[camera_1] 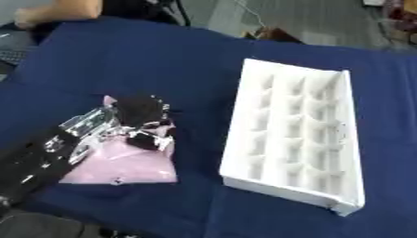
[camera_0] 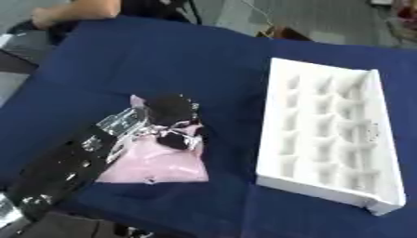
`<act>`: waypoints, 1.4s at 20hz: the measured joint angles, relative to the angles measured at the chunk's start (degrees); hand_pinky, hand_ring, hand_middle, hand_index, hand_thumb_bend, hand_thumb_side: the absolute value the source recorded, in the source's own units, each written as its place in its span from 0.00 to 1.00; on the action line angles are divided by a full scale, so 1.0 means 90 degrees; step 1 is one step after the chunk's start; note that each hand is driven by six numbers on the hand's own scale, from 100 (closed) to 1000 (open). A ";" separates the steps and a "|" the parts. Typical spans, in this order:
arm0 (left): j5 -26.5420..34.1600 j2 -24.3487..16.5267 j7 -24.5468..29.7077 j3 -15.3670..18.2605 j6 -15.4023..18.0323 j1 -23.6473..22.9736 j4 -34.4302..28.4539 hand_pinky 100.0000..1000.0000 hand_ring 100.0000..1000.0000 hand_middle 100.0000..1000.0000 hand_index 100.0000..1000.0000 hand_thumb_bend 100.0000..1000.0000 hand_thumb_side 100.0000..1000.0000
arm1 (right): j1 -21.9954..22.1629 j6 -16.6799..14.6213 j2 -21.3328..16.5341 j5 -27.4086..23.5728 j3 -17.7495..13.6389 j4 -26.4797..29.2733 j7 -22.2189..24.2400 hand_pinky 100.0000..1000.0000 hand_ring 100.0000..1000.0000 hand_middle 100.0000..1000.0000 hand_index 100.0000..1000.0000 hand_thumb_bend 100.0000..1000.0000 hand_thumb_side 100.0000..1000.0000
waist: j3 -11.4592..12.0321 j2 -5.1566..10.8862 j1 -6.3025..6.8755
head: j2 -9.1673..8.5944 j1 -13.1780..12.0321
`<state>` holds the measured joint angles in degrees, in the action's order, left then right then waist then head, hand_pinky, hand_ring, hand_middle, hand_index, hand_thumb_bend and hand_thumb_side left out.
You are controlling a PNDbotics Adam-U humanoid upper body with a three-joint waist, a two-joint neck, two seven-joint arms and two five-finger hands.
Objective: Pick up objects on the table and place them in the box.
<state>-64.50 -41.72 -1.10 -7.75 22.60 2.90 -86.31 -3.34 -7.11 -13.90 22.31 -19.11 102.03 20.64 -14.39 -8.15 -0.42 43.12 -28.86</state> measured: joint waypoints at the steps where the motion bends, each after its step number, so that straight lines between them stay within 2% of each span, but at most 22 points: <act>1: 0.0008 0.0013 -0.0087 -0.0001 0.0023 0.0004 0.0032 0.00 0.00 0.00 0.06 0.00 0.19 | 0.0000 0.0000 0.0001 0.0000 0.0000 -0.0002 0.0000 0.54 0.62 0.74 0.91 0.00 0.76 | 0.0000 0.0000 0.0000 | 0.0000 0.0000; 11: 0.0206 0.0014 -0.0162 -0.0017 0.0147 0.0041 0.0127 0.00 0.00 0.00 0.05 0.00 0.19 | 0.0002 0.0001 0.0003 0.0000 -0.0001 -0.0002 -0.0001 0.54 0.62 0.74 0.91 0.00 0.76 | -0.0002 0.0000 0.0000 | 0.0001 0.0000; 17: 0.1111 0.0010 0.0100 -0.0022 0.0092 -0.0265 -0.0190 0.00 0.00 0.00 0.04 0.00 0.22 | 0.0002 0.0004 0.0003 0.0000 -0.0007 -0.0002 -0.0002 0.54 0.62 0.74 0.91 0.00 0.76 | 0.0003 -0.0003 0.0022 | 0.0003 0.0000; 18: 0.1431 0.0010 0.0177 -0.0038 0.0052 -0.0358 -0.0299 0.00 0.00 0.00 0.03 0.00 0.30 | 0.0002 0.0006 0.0003 0.0000 -0.0011 -0.0002 -0.0003 0.54 0.62 0.74 0.91 0.00 0.77 | 0.0005 -0.0009 0.0034 | 0.0003 0.0001; 19: 0.1879 0.0024 0.0253 -0.0039 -0.0014 -0.0444 -0.0403 0.00 0.00 0.00 0.03 0.00 0.32 | 0.0002 0.0008 0.0003 0.0000 -0.0021 -0.0002 -0.0002 0.54 0.62 0.74 0.91 0.00 0.77 | 0.0007 -0.0016 0.0040 | 0.0003 0.0002; 22: 0.3945 0.0177 0.0625 -0.0043 -0.0374 -0.0599 -0.0722 0.00 0.00 0.00 0.03 0.00 0.36 | 0.0002 0.0011 0.0003 0.0000 -0.0039 -0.0002 -0.0001 0.54 0.62 0.74 0.91 0.00 0.76 | 0.0009 -0.0027 0.0041 | 0.0003 0.0003; 25: 0.5876 0.0270 0.1145 -0.0077 -0.0842 -0.0687 -0.1048 0.00 0.00 0.00 0.02 0.00 0.35 | 0.0002 0.0025 0.0003 0.0001 -0.0041 -0.0001 -0.0014 0.54 0.62 0.74 0.91 0.00 0.76 | 0.0010 -0.0047 0.0041 | 0.0003 0.0006; 28: 0.6968 0.0301 0.1519 -0.0078 -0.1224 -0.0743 -0.1253 0.00 0.00 0.00 0.02 0.00 0.37 | 0.0001 0.0036 0.0003 0.0003 -0.0042 0.0000 -0.0023 0.54 0.62 0.74 0.91 0.00 0.76 | 0.0012 -0.0063 0.0041 | 0.0002 0.0007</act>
<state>-1.78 -39.02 12.57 -8.45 11.59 -3.78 -97.59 -3.33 -6.78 -13.87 22.33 -19.49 102.02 20.44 -14.29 -8.71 -0.05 43.14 -28.79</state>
